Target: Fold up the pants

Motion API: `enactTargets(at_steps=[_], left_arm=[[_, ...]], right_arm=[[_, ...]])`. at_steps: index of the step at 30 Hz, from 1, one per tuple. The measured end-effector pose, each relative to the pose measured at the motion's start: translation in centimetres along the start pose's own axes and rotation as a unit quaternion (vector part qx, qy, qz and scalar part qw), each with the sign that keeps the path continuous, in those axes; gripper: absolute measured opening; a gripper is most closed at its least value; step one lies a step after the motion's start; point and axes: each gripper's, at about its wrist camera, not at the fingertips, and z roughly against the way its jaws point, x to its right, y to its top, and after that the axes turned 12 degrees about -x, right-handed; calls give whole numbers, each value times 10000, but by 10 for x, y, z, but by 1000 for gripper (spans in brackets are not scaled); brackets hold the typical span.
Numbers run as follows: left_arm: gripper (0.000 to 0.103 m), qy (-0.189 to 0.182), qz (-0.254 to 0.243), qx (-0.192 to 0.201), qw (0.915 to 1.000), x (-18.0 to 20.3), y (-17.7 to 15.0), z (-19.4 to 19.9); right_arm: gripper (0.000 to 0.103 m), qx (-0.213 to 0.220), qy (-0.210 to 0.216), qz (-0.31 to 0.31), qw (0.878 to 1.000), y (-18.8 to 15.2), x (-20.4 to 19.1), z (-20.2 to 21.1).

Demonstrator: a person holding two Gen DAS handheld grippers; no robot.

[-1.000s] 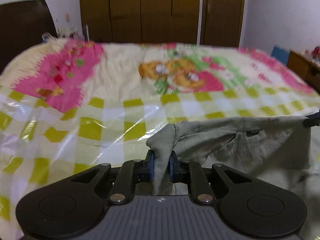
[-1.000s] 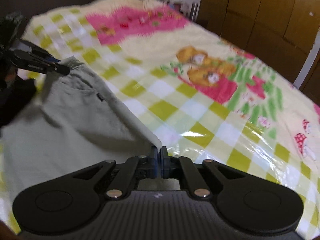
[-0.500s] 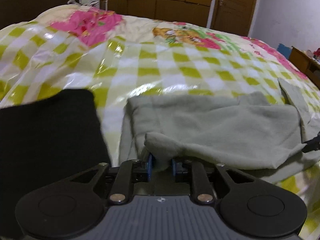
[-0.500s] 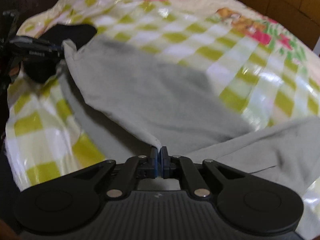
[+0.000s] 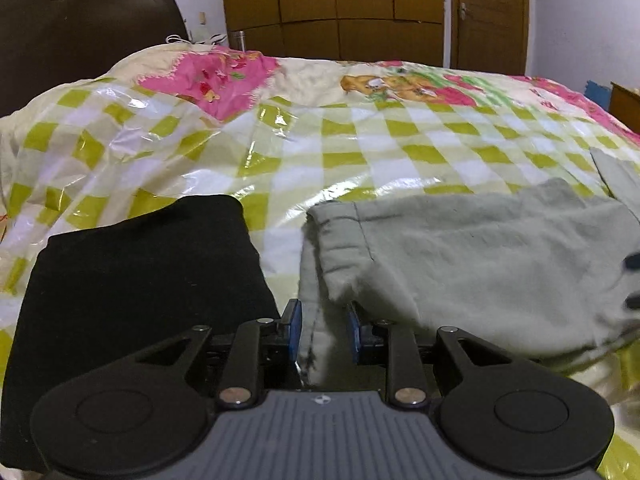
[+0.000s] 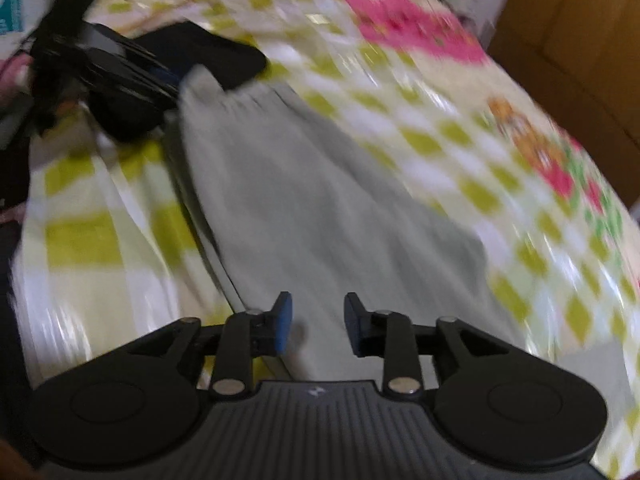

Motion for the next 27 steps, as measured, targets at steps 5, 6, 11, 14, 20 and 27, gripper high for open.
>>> enactTargets(at_steps=[5, 6, 11, 14, 20, 27], left_arm=[[38, -124, 157, -26, 9998, -6, -5, 3], [38, -170, 185, -23, 9997, -7, -6, 4], [39, -333, 208, -98, 9992, -7, -8, 1], [38, -386, 287, -11, 9988, -11, -7, 0], [39, -387, 437, 187, 9981, -26, -4, 9], [39, -322, 701, 505, 9957, -45, -7, 34]], right_arm=[[39, 546, 501, 330, 9967, 50, -42, -24], [39, 626, 553, 349, 9959, 60, -51, -30], [37, 710, 383, 403, 9959, 95, -79, -56], [5, 639, 378, 101, 9972, 104, -71, -65], [0, 703, 750, -617, 9928, 107, -46, -54], [0, 1484, 1291, -1693, 9657, 124, -16, -13]])
